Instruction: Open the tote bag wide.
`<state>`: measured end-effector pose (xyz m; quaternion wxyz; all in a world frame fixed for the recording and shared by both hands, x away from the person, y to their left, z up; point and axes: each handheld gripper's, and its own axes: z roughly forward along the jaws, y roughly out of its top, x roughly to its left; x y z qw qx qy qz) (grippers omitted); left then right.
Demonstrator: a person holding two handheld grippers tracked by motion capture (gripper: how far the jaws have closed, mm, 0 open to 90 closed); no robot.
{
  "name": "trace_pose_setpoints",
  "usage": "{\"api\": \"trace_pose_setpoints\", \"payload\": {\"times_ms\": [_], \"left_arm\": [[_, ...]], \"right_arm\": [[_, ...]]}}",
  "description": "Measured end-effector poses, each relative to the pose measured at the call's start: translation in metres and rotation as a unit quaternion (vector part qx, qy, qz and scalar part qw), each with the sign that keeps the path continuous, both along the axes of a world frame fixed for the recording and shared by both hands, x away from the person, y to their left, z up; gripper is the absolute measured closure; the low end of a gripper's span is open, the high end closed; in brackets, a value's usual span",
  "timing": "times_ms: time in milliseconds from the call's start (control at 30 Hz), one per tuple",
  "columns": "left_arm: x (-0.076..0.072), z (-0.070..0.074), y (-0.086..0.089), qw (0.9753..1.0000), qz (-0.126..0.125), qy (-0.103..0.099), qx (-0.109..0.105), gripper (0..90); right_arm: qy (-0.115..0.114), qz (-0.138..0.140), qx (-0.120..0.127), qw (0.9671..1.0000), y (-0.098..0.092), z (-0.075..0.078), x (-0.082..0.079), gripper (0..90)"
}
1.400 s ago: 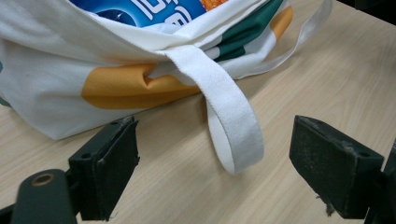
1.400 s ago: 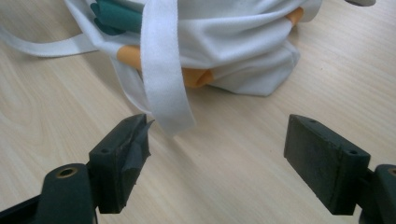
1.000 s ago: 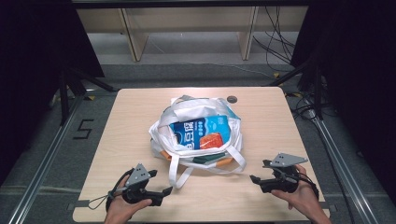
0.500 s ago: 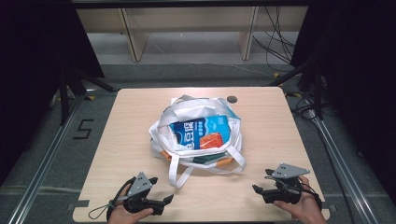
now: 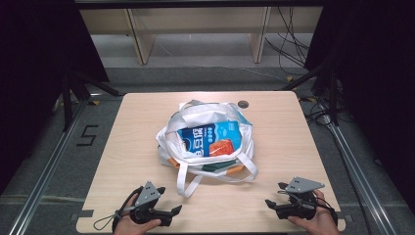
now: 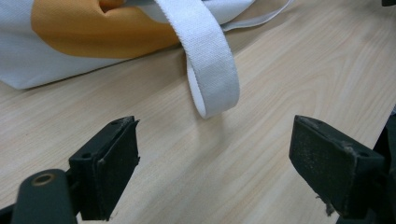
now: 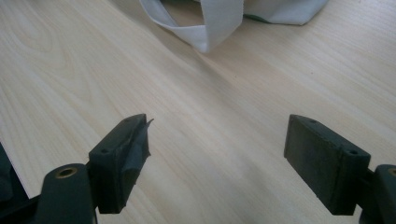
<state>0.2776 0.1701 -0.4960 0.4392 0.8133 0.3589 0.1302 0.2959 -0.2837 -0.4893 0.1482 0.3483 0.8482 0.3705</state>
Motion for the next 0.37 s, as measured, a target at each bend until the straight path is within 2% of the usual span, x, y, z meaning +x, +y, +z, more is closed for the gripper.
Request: {"api": "trace_pose_setpoints", "payload": {"times_ms": [67, 133, 167, 233, 300, 333, 367], "left_arm": [[0.0005, 0.0001, 0.0004, 1.0, 0.001, -0.002, 0.001, 15.1], [-0.0007, -0.0008, -0.0011, 0.9999, 0.008, 0.007, -0.009, 15.1], [0.0001, -0.0006, 0.0001, 1.0, 0.004, 0.006, 0.004, 15.1], [-0.001, -0.0014, -0.0024, 0.9999, 0.007, 0.008, -0.012, 15.1], [-0.0006, -0.0011, -0.0013, 0.9999, 0.005, 0.009, -0.005, 15.1], [-0.0005, -0.0014, -0.0018, 0.9999, 0.007, 0.009, -0.01, 15.1], [0.0003, -0.0009, 0.0, 1.0, 0.003, 0.007, 0.0, 15.1]], "right_arm": [[0.0, 0.0, 0.0, 1.0, 0.0, 0.0, 0.0, 23.0], [0.002, -0.002, 0.001, 1.0, 0.0003, 0.0, -0.0003, 23.0], [0.003, -0.002, 0.002, 1.0, 0.0004, 0.0, -0.0004, 23.0], [-0.005, 0.003, -0.003, 1.0, -0.0002, -0.0008, 0.0007, 23.0], [0.007, -0.007, 0.002, 1.0, 0.0012, -0.0003, -0.0012, 23.0], [0.007, -0.007, 0.002, 1.0, 0.0012, -0.0003, -0.0012, 23.1], [0.001, -0.003, 0.002, 1.0, 0.0007, -0.001, -0.0005, 23.1]]}}
